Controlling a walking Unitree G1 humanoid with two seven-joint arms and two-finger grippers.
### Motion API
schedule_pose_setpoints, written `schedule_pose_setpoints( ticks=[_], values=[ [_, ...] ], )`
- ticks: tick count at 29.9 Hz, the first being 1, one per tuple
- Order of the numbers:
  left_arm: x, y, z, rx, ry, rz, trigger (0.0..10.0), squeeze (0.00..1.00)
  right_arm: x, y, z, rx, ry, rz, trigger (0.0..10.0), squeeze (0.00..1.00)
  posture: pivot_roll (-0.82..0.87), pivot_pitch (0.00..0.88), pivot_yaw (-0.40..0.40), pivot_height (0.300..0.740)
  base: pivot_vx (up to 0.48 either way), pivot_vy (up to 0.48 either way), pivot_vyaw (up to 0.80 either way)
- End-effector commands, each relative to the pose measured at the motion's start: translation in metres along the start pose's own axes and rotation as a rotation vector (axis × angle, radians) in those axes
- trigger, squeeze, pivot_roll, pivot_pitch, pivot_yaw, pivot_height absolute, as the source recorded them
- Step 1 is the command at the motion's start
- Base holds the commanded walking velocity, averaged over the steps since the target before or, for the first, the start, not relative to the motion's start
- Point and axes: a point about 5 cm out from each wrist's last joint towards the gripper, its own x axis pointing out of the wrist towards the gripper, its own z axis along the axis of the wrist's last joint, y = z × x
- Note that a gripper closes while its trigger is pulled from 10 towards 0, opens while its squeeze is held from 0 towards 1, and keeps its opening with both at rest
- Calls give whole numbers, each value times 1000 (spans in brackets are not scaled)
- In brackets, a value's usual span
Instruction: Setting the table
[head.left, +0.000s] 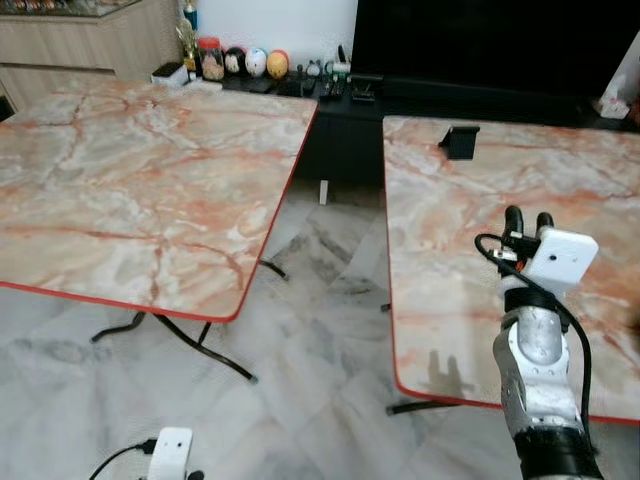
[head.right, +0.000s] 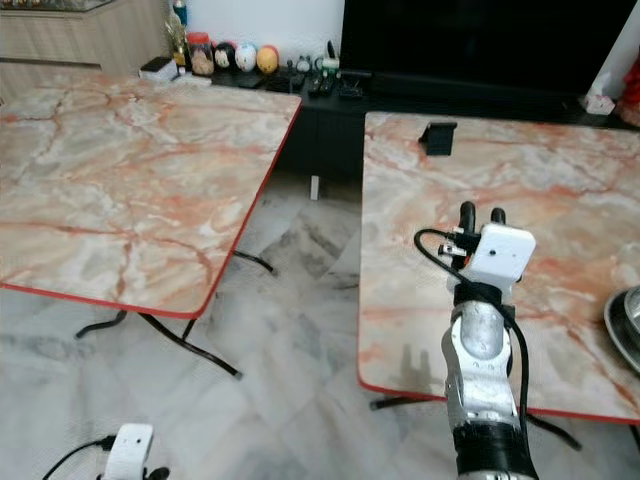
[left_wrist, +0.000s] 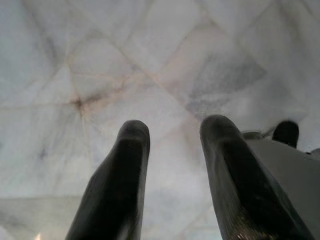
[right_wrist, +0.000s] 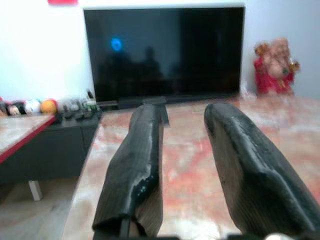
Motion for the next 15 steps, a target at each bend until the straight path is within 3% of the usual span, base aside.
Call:
schedule_pose_setpoints(
  ticks=[1, 15],
  values=[
    [-1, 4, -2, 14, 7, 3, 10000, 0, 3, 3, 5, 4, -19, 4, 10000, 0, 37, 0, -15, 740, 0, 319, 0],
    [-2, 9, -5, 4, 15, 12, 10000, 0, 4, 8, 4, 15, -12, 19, 10000, 0, 40, 0, -18, 740, 0, 319, 0]
  ],
)
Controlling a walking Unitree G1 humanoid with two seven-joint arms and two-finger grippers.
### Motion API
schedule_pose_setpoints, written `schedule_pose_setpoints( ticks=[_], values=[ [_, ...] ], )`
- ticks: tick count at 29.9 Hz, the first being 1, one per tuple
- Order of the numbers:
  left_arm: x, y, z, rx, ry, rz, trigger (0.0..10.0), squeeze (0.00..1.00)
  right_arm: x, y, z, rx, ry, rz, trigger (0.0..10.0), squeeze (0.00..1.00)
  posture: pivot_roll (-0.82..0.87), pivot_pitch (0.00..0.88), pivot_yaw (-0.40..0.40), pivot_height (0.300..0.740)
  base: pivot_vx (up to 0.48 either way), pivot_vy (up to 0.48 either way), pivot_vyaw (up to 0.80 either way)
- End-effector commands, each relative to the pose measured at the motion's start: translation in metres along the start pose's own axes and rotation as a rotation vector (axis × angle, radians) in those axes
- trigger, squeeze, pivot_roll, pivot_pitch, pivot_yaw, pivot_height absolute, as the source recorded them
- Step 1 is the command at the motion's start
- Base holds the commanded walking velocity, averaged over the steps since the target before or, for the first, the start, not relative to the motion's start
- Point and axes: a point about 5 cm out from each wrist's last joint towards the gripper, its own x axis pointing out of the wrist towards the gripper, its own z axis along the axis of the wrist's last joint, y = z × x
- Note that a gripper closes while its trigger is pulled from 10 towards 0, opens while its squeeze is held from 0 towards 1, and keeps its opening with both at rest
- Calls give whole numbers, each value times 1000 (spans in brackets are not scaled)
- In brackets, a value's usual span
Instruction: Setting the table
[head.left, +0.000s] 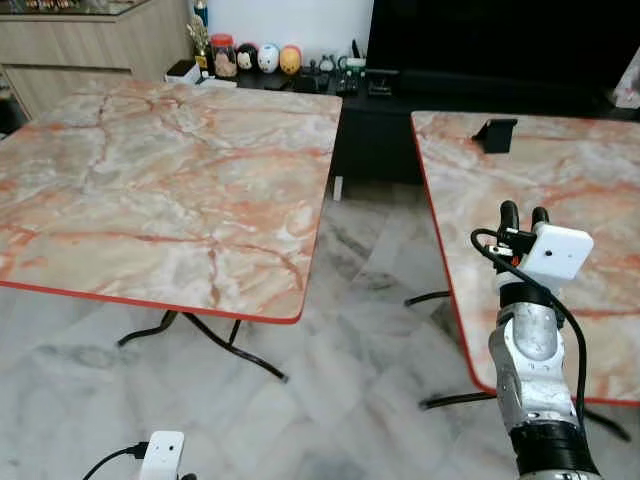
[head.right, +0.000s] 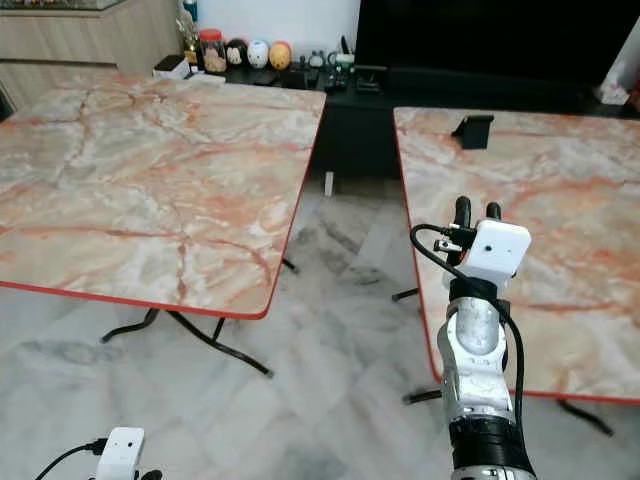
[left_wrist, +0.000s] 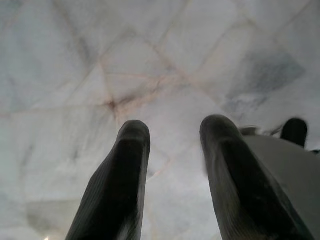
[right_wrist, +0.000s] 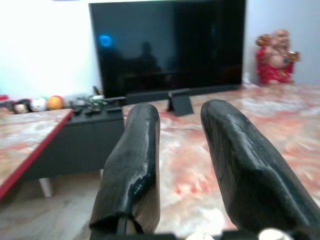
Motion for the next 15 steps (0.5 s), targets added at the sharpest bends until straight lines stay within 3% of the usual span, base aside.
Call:
schedule_pose_setpoints(
  ticks=[1, 7, 15],
  values=[
    [-1, 7, -3, 9, 10, 18, 10000, 0, 2, 5, 3, 8, -12, 15, 10000, 0, 40, 0, -18, 740, 0, 319, 0],
    [-2, 6, -6, 9, 12, 17, 10000, 0, 1, 5, -1, 9, 5, 18, 10000, 0, 41, 0, -18, 740, 0, 307, 0],
    [-1, 2, -5, 20, 3, 13, 10000, 0, -10, 0, -28, -2, 115, 3, 10000, 0, 41, 0, -19, 740, 0, 0, 0]
  ],
)
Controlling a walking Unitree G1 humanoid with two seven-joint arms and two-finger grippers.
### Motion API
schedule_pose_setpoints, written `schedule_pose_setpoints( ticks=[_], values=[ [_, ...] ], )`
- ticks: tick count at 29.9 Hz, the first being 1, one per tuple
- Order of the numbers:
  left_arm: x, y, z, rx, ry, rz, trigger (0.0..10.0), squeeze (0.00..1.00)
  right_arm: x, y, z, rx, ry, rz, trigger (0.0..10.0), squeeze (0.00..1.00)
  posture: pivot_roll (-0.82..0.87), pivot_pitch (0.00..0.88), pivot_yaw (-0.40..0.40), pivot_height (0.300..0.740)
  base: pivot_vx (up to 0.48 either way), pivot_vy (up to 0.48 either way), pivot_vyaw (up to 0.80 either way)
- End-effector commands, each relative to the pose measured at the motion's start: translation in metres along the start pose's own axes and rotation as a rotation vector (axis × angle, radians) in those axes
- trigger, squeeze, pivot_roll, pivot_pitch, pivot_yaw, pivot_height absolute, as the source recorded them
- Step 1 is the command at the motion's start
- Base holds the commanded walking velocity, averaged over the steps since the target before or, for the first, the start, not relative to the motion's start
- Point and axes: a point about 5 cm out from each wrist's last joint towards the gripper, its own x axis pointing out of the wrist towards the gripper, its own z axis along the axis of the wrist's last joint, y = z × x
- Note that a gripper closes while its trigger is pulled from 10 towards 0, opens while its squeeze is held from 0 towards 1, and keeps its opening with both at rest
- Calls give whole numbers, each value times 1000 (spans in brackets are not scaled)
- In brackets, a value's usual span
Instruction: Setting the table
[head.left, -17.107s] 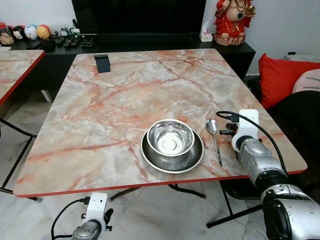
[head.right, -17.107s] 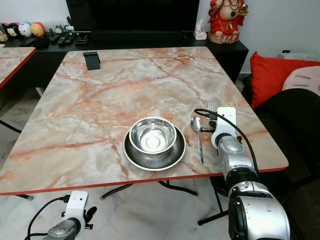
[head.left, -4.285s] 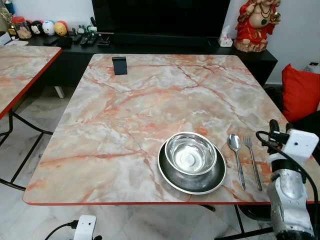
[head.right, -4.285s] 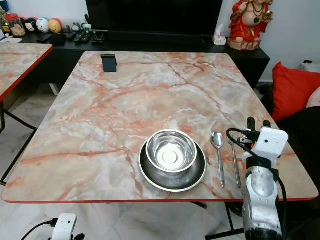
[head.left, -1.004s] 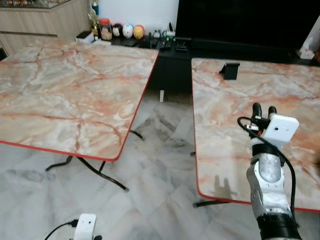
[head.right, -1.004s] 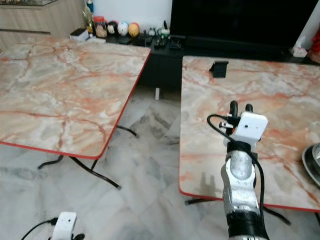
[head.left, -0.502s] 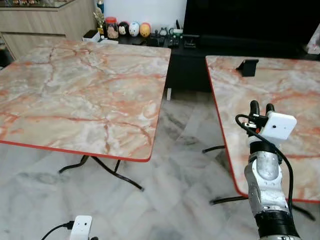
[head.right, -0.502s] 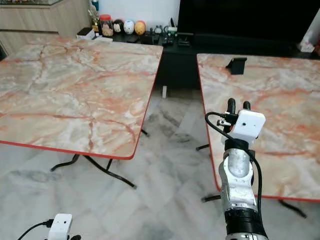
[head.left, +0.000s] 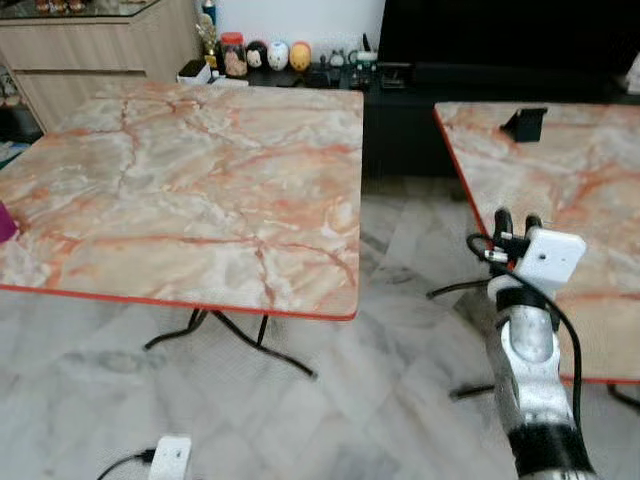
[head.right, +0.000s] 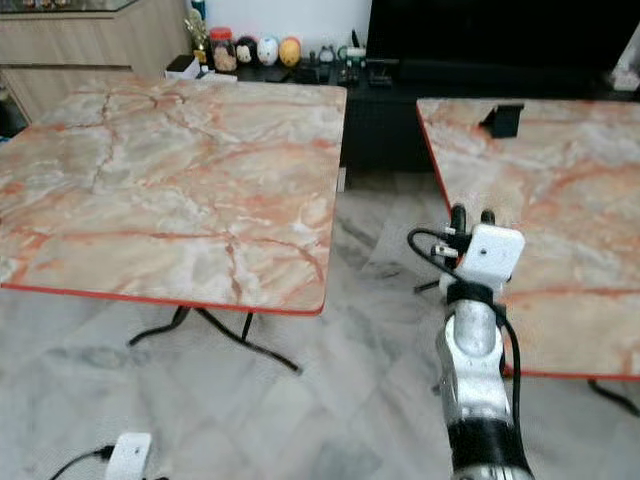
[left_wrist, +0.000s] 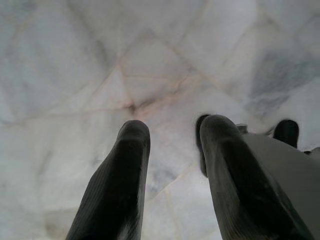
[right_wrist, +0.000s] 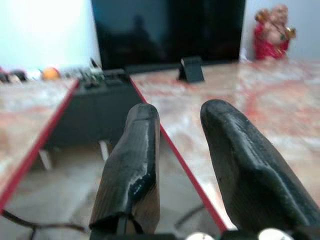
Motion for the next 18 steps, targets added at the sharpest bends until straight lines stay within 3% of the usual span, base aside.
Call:
schedule_pose_setpoints(
  ticks=[1, 5, 9, 12, 16, 18],
  values=[
    [-1, 2, -2, 19, 8, 6, 10000, 0, 0, 1, -1, 4, -1, 7, 10000, 0, 41, 0, -19, 740, 0, 0, 0],
    [0, 2, 0, 17, 2, 6, 10000, 0, -8, -3, -21, -4, 79, 2, 10000, 0, 41, 0, -20, 740, 0, 0, 0],
    [0, 6, 2, 12, -7, 8, 10000, 0, -27, -8, -56, -26, 227, 25, 10000, 0, 44, 0, -22, 740, 0, 0, 0],
    [0, 6, 2, 12, -8, 8, 10000, 0, -30, -9, -62, -29, 252, 26, 10000, 0, 44, 0, -22, 740, 0, 0, 0],
    [0, 6, 3, 12, -12, 7, 10000, 0, -47, -13, -87, -55, 372, 44, 10000, 0, 40, 0, -22, 740, 0, 0, 0],
    [0, 4, 6, 12, -23, 2, 10000, 0, -65, -16, -107, -69, 489, 61, 10000, 0, 43, 0, -22, 740, 0, 0, 0]
  ],
)
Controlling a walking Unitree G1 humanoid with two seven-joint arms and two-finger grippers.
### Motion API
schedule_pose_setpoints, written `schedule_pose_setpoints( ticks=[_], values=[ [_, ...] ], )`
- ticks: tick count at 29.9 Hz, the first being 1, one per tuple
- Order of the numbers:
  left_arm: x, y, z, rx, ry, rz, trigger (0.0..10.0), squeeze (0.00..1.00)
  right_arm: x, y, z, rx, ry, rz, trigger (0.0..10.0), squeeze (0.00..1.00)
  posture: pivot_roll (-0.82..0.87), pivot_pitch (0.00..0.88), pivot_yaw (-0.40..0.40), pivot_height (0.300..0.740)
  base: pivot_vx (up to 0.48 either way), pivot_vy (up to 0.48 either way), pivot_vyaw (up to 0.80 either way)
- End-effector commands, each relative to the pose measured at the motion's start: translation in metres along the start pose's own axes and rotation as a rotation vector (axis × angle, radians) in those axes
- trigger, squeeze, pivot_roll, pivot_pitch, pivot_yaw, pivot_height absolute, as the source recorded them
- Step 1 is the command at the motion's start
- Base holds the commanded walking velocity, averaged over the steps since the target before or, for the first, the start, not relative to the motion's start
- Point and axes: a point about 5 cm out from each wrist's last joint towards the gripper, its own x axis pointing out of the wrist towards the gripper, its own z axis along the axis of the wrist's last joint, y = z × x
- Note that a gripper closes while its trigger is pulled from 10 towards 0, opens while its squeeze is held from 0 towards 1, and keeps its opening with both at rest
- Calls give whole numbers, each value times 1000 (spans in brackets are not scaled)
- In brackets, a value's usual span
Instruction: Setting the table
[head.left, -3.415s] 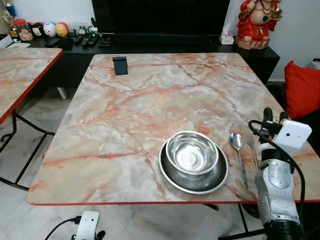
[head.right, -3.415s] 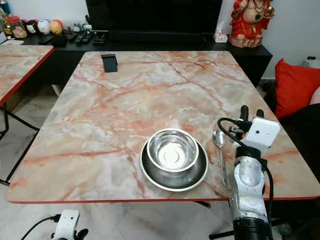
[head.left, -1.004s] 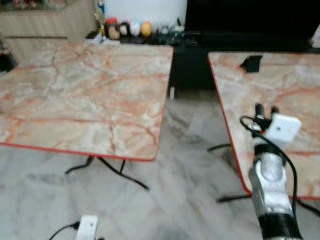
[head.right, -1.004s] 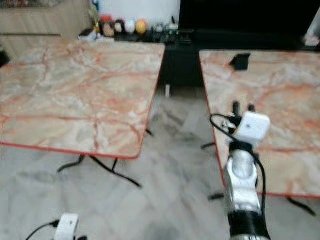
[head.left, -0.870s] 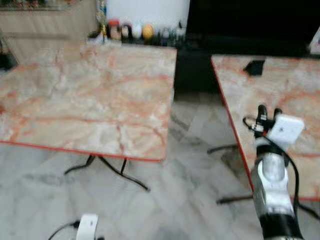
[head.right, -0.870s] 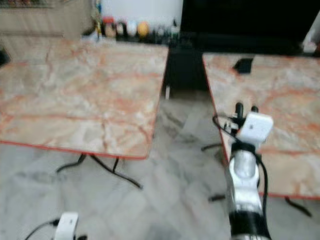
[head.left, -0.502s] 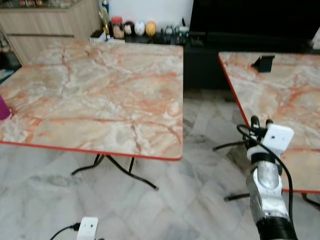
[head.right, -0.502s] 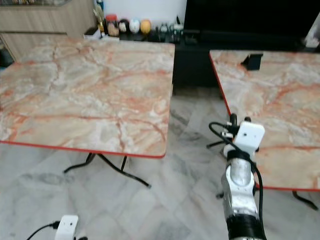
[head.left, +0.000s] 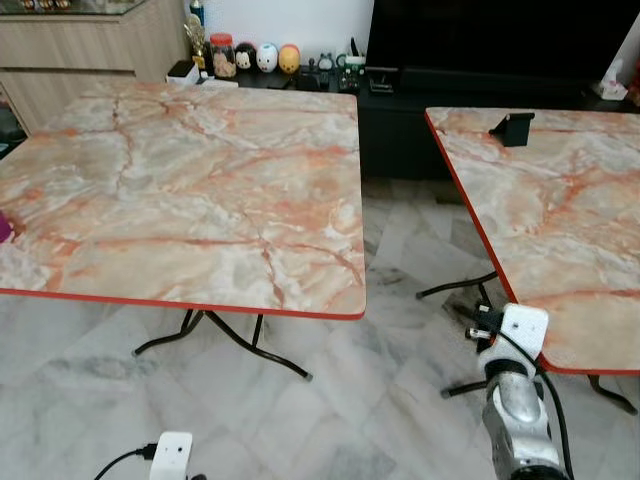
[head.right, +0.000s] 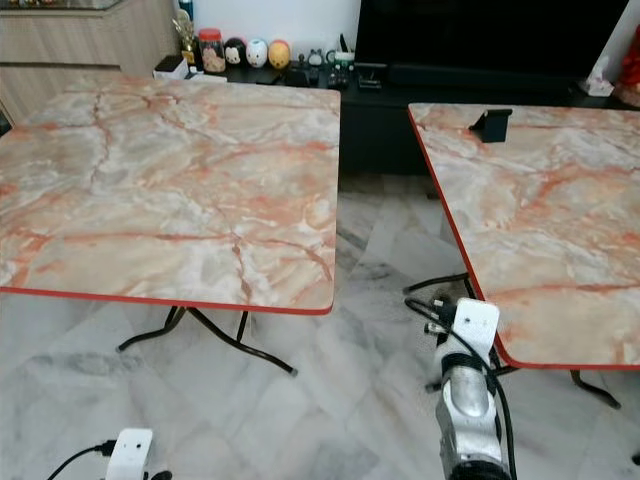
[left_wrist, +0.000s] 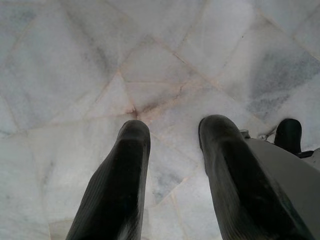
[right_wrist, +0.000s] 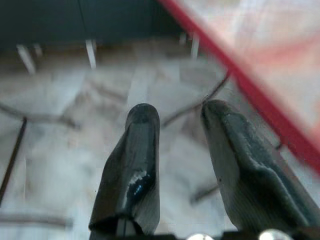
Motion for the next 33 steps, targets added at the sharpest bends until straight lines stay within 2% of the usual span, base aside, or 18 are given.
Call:
schedule_pose_setpoints(
  ticks=[1, 4, 8, 11, 14, 16, 20, 30, 32, 33],
  values=[
    [1, -1, 4, 9, -16, -4, 10000, 0, -8, -3, -23, -26, 99, 11, 10000, 0, 43, 0, -22, 740, 0, 0, 0],
    [1, -2, 6, 10, -21, -8, 10000, 0, -21, -1, -50, -59, 227, 39, 10000, 0, 45, 0, -23, 740, 0, 0, 0],
    [1, -3, 7, 12, -24, -11, 10000, 0, -31, -1, -68, -85, 317, 63, 10000, 0, 42, 0, -22, 740, 0, 0, 0],
    [2, -6, 9, 16, -30, -15, 10000, 0, -54, -9, -99, -119, 484, 52, 10000, 0, 45, 0, -23, 740, 0, 0, 0],
    [1, -3, 5, 14, -21, -10, 10000, 0, -69, -14, -114, -118, 554, 23, 10000, 0, 53, 0, -28, 740, 0, 0, 0],
    [1, -3, 4, 15, -17, -9, 10000, 0, -77, -14, -121, -68, 584, -9, 10000, 0, 58, 0, -27, 740, 0, 0, 0],
    [1, -3, 4, 23, -15, -11, 10000, 0, -83, -1, -128, -56, 608, 10, 10000, 0, 54, 0, -21, 740, 0, 0, 0],
    [2, -2, 9, 46, -24, -13, 10000, 0, -76, 12, -122, -42, 592, 64, 10000, 0, 64, 0, -22, 740, 0, 0, 0],
    [2, -2, 9, 47, -24, -13, 10000, 0, -75, 12, -121, -39, 590, 62, 10000, 0, 64, 0, -22, 740, 0, 0, 0],
    [2, -3, 9, 48, -24, -16, 10000, 0, -80, 8, -125, -36, 594, 61, 10000, 0, 63, 0, -21, 740, 0, 0, 0]
  ],
)
